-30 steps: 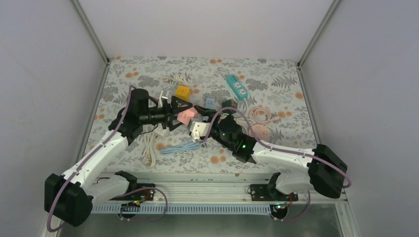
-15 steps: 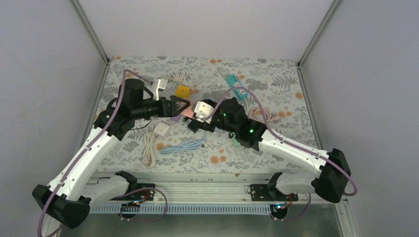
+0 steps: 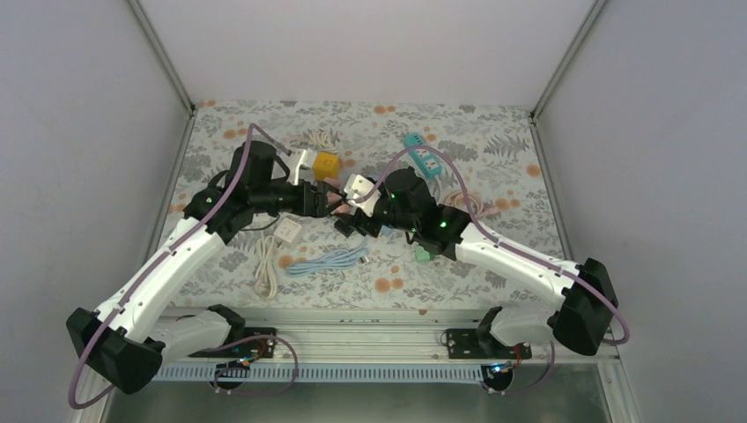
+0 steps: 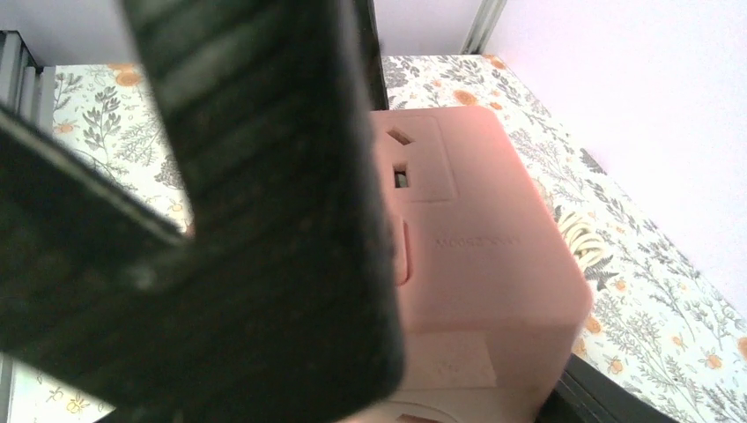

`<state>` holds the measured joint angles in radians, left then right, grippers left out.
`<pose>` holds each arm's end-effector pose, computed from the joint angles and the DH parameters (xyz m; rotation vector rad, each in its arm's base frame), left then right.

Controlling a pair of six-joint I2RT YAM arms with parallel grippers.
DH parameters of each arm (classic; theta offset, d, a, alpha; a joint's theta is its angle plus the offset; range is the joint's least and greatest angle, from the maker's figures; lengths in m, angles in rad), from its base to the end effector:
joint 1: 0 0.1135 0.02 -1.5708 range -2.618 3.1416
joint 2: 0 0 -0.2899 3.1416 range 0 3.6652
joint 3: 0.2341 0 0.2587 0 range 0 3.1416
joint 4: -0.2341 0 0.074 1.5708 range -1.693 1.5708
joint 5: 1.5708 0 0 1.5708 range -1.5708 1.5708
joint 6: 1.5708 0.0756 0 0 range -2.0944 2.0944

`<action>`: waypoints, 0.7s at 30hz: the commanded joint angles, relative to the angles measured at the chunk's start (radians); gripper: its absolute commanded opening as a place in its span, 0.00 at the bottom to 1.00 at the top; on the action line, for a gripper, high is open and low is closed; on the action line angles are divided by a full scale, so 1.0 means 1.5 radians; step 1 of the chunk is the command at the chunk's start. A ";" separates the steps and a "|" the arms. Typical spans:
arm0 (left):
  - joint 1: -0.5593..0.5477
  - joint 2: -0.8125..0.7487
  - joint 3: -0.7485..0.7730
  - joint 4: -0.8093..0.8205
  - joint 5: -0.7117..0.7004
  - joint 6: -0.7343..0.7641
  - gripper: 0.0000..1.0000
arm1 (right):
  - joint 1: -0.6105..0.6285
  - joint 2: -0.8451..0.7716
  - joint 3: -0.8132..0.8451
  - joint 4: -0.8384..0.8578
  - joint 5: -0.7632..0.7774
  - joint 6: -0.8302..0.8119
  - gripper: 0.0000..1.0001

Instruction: Insert the plug

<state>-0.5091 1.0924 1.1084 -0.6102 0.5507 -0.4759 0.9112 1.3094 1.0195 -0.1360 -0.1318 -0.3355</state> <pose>0.2007 -0.1573 0.3574 0.3790 2.2678 -1.1372 0.1999 0.2740 0.3176 -1.2527 1.5948 0.4989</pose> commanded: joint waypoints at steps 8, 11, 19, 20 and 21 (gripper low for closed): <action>-0.028 0.023 -0.006 0.012 -0.022 -0.023 0.89 | -0.012 -0.009 0.028 0.030 -0.041 0.049 0.20; -0.044 0.033 0.007 -0.003 -0.071 -0.017 0.86 | -0.012 -0.003 0.034 0.026 -0.044 0.052 0.21; -0.084 0.061 0.044 -0.039 -0.178 0.010 0.79 | -0.016 0.011 0.043 0.016 -0.053 0.062 0.23; -0.087 0.060 0.045 -0.039 -0.187 0.010 0.77 | -0.016 0.013 0.044 0.015 -0.052 0.063 0.24; -0.088 0.059 0.046 -0.041 -0.196 0.008 0.74 | -0.018 0.014 0.043 0.013 -0.051 0.064 0.24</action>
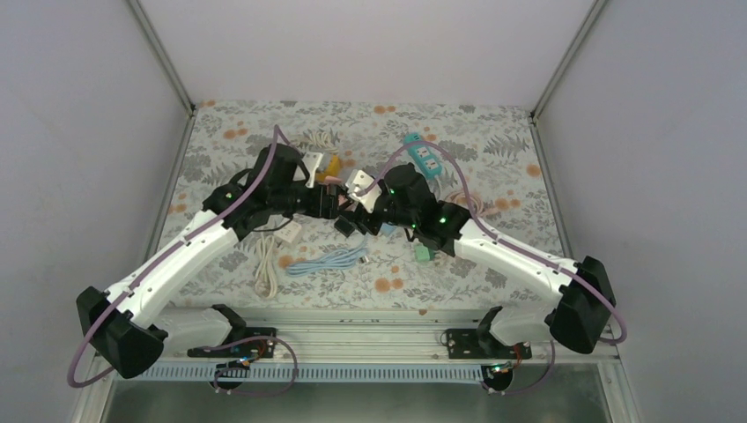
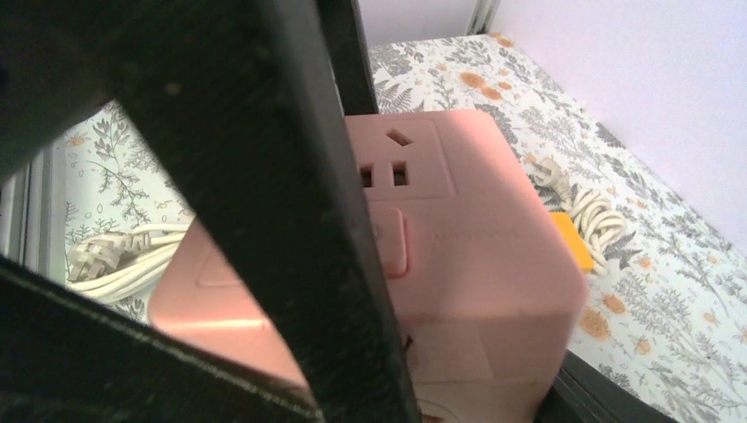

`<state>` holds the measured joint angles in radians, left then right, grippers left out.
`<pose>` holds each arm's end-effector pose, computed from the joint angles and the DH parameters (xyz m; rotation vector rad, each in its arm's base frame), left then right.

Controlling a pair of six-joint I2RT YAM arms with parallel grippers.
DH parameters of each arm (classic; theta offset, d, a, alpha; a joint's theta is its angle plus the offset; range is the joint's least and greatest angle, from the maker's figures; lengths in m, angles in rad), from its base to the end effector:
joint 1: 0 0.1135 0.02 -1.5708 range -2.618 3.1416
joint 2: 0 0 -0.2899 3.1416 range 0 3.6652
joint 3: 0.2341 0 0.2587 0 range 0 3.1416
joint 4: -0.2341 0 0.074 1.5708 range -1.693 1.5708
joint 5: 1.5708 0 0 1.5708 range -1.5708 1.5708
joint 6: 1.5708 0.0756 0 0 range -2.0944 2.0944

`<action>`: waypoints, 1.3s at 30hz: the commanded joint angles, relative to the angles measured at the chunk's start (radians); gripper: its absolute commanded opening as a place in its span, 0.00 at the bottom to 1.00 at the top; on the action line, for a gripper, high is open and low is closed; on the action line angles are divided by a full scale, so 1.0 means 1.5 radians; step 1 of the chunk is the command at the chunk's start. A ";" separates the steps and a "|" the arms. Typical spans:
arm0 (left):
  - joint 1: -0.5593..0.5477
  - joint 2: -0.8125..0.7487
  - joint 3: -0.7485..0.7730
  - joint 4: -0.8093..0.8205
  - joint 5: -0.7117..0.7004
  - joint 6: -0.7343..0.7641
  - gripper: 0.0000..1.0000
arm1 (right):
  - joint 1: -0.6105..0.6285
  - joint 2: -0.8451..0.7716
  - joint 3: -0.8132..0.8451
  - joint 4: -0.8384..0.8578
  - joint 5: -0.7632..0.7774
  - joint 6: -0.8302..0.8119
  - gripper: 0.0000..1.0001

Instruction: Insert the plug

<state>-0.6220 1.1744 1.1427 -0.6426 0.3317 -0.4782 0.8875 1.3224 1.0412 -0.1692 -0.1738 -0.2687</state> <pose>0.2093 -0.1803 0.3421 0.3614 2.3554 -0.9361 0.2050 0.2725 0.3177 -1.2183 1.6616 0.5636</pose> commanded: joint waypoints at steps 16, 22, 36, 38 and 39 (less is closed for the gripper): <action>-0.015 -0.010 0.043 -0.016 -0.205 -0.024 0.53 | -0.025 -0.095 -0.111 0.072 -0.004 0.096 0.86; -0.015 0.079 0.059 0.045 -0.228 -0.015 0.53 | -0.092 -0.153 -0.182 0.099 0.054 0.309 0.90; -0.033 0.357 0.147 0.171 -0.230 -0.015 0.53 | -0.279 -0.261 -0.252 0.003 0.178 0.554 0.95; -0.041 0.399 0.180 0.173 -0.227 -0.005 0.53 | -0.282 -0.261 -0.250 -0.012 0.189 0.550 0.95; -0.044 0.420 0.197 0.168 -0.226 0.000 0.53 | -0.283 -0.260 -0.250 -0.019 0.192 0.548 0.95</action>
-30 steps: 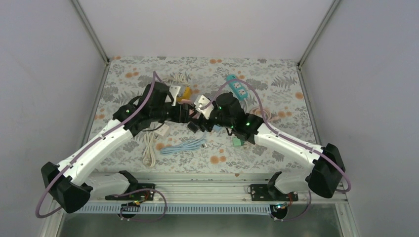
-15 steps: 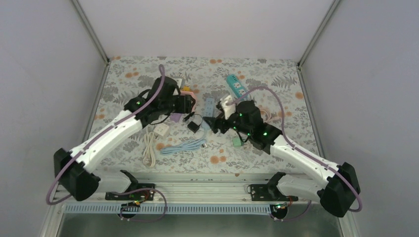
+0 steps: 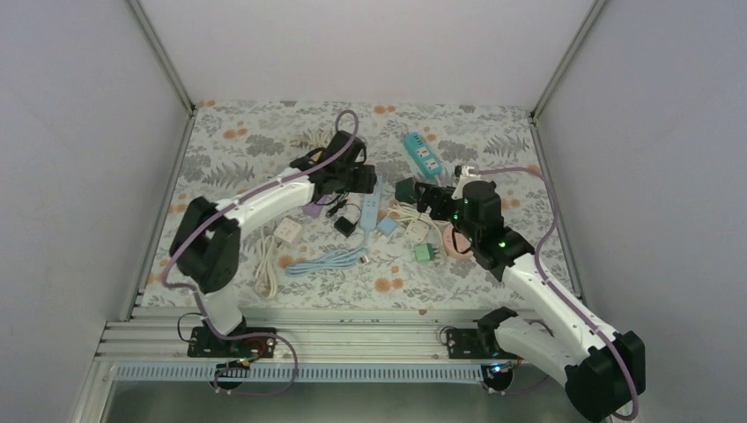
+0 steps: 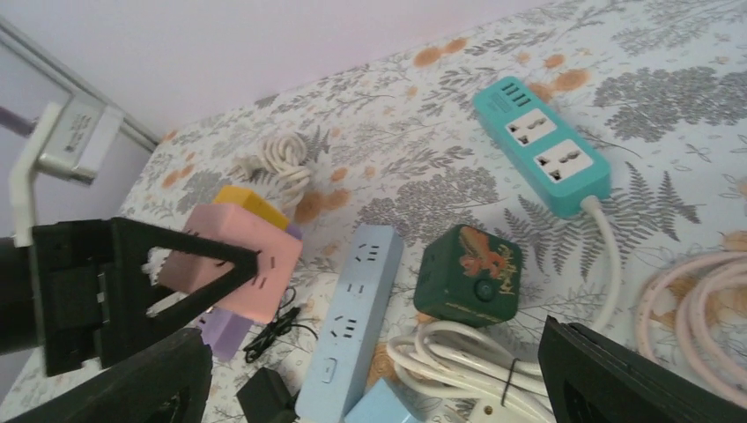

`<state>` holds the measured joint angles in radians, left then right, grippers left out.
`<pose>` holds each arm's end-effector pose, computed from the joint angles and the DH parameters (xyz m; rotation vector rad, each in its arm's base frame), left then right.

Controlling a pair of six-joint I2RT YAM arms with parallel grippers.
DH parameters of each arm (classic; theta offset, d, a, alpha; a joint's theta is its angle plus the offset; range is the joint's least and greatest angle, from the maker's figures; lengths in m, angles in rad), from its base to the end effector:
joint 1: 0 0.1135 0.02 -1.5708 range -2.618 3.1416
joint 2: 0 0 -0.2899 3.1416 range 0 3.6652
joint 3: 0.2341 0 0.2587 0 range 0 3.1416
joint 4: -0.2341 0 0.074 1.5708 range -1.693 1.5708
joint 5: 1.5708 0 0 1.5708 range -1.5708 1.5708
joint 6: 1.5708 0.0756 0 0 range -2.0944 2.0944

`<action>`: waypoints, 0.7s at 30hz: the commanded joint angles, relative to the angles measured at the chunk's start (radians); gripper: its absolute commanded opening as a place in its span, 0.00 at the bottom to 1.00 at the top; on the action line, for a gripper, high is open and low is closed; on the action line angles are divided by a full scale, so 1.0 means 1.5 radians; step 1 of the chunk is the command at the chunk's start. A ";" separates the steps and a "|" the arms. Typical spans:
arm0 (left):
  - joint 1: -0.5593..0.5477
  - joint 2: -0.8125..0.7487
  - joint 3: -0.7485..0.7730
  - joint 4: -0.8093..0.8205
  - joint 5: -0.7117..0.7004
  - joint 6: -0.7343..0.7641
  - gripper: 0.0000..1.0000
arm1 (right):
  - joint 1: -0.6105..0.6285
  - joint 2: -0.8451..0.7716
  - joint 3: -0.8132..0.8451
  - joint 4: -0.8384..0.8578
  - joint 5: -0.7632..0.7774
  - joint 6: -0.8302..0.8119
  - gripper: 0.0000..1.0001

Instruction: Insert the plug

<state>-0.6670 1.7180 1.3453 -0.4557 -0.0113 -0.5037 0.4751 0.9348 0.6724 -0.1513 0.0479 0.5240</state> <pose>0.3304 -0.2591 0.2543 0.1958 2.4594 -0.5190 0.2180 0.1081 0.2793 0.0815 2.0322 0.5935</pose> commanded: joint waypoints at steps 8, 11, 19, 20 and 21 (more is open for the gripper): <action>-0.016 0.151 0.135 0.046 -0.037 0.060 0.53 | -0.008 -0.008 -0.037 -0.018 0.016 0.015 0.95; -0.015 0.183 0.165 0.033 -0.036 0.064 0.53 | -0.009 0.001 -0.041 -0.009 0.011 0.013 0.95; -0.008 0.248 0.236 -0.005 -0.056 0.057 0.53 | -0.009 0.017 -0.037 0.001 0.003 0.010 0.94; -0.007 0.251 0.239 -0.006 -0.054 0.057 0.53 | -0.009 0.016 -0.038 0.002 0.002 0.010 0.94; -0.005 0.254 0.240 -0.004 -0.051 0.056 0.53 | -0.009 0.016 -0.038 0.003 0.002 0.010 0.94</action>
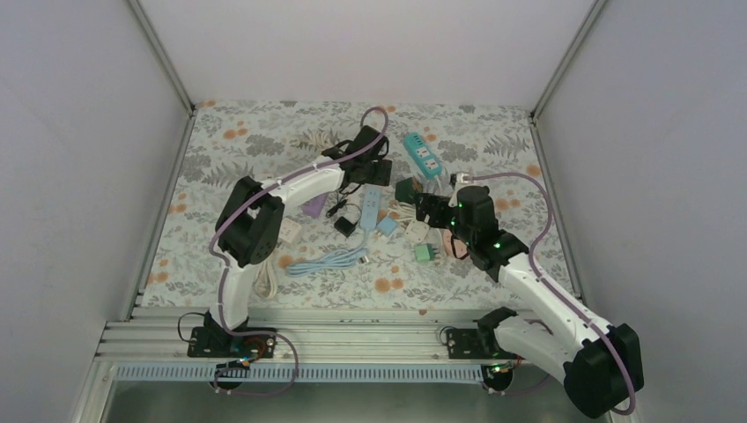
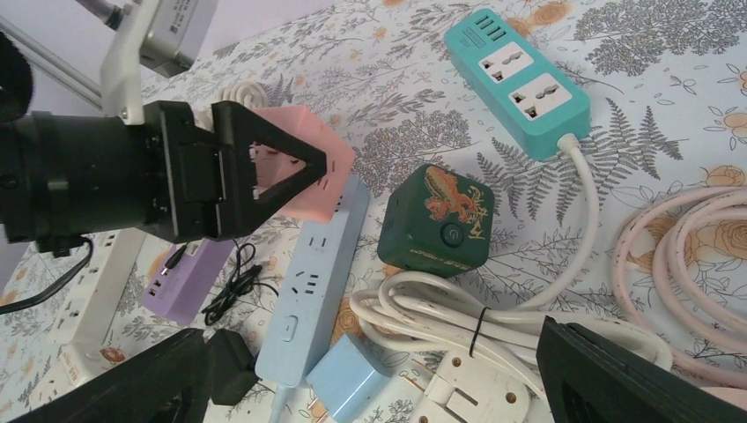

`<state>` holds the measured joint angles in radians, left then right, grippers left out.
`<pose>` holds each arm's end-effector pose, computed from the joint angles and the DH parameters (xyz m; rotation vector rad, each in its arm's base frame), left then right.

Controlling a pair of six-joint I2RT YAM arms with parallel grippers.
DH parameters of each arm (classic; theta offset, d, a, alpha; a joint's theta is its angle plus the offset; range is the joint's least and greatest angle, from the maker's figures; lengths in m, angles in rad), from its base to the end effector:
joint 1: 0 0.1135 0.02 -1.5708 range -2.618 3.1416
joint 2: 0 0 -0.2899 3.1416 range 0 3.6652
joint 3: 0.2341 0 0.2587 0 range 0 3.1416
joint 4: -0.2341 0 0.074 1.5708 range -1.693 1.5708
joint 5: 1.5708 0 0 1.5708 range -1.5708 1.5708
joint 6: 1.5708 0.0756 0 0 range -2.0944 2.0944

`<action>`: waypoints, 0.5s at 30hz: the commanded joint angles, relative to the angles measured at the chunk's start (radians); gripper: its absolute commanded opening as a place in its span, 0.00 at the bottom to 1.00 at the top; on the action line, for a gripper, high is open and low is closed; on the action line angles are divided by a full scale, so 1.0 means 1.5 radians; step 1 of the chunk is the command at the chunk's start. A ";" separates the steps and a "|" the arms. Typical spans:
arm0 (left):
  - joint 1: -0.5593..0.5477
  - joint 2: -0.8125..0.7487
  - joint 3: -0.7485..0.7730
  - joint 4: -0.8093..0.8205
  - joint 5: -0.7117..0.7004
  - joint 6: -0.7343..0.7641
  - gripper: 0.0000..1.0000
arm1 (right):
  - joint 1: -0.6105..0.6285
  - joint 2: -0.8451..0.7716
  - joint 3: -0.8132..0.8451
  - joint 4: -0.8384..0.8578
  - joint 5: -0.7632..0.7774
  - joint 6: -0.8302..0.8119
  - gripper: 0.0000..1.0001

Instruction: Insert the plug

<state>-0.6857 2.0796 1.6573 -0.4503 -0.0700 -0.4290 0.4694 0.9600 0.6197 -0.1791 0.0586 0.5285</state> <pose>0.3992 -0.3197 0.2038 0.2865 2.4672 -0.4044 0.2167 0.1049 0.2494 0.0994 2.1333 0.5378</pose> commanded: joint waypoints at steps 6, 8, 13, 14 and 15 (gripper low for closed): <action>0.013 0.020 0.026 -0.008 -0.002 -0.008 0.53 | -0.005 0.003 0.001 0.013 -0.011 -0.001 0.93; 0.015 0.019 0.021 -0.010 0.000 -0.009 0.53 | -0.005 0.003 0.001 0.014 -0.018 -0.004 0.93; 0.019 0.023 0.017 -0.007 0.016 -0.012 0.53 | -0.004 0.008 -0.002 0.017 -0.021 -0.006 0.93; 0.020 0.025 0.020 -0.008 0.019 -0.014 0.53 | -0.004 0.011 -0.002 0.018 -0.021 -0.006 0.92; 0.020 0.027 0.024 -0.013 0.020 -0.015 0.53 | -0.004 0.012 -0.002 0.018 -0.021 -0.006 0.92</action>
<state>-0.6628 2.1181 1.6779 -0.4698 -0.0628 -0.4377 0.4694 0.9665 0.6201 -0.1730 0.0341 0.5243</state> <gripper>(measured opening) 0.669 0.926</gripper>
